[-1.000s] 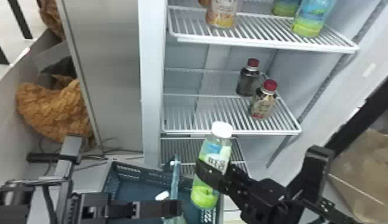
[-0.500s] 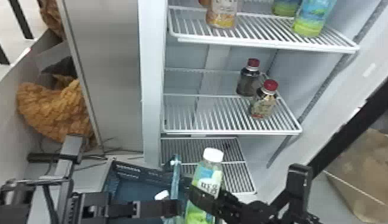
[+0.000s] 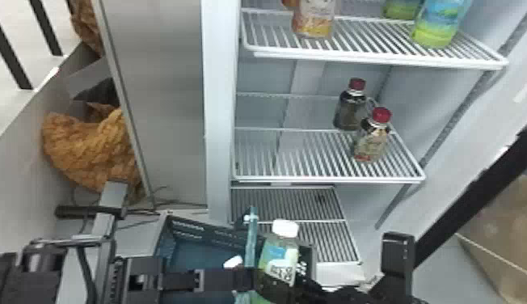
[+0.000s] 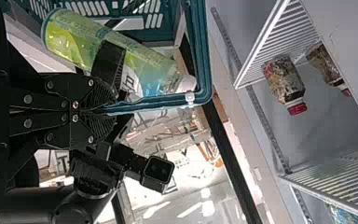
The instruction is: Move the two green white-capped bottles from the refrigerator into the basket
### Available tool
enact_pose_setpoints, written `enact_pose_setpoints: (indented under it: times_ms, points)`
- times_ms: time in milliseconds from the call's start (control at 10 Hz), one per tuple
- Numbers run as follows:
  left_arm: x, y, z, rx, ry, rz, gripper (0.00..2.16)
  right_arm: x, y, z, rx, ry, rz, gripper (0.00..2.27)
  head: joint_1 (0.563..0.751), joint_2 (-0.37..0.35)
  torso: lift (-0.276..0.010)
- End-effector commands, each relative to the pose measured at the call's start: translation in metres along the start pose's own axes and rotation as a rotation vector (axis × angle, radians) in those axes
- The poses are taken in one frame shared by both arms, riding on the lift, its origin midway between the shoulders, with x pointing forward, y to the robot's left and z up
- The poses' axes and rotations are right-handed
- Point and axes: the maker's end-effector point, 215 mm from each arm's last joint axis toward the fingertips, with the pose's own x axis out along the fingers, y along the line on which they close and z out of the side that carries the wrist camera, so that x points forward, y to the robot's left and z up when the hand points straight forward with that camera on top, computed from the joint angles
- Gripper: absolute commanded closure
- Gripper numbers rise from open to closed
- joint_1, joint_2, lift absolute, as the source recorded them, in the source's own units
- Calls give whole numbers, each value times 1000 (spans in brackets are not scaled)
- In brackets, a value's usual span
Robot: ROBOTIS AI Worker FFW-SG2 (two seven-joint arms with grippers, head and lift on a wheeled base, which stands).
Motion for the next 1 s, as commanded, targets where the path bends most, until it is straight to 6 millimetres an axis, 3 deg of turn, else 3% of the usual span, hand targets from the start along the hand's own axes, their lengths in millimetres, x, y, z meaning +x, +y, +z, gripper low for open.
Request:
enact_pose_setpoints:
  times_ms: [0, 100, 400, 700, 900]
  points:
    - [0, -1, 1, 4, 1, -1, 1161, 3, -1, -2, 4, 10, 4, 834, 695, -145, -263]
    - [0, -1, 2, 4, -1, -2, 1161, 4, 1, -2, 4, 11, 9, 777, 695, -144, -263]
    - [1, -3, 1, 8, 3, -3, 1161, 7, 0, 1, -4, 9, 13, 321, 695, -133, -263]
    - [0, -2, 0, 6, 2, -2, 1161, 5, -3, 16, -43, -29, -9, 338, 695, -142, -263]
    - [0, -3, 1, 6, 1, -6, 1161, -3, -10, 38, -116, -80, -58, 346, 695, -145, -263]
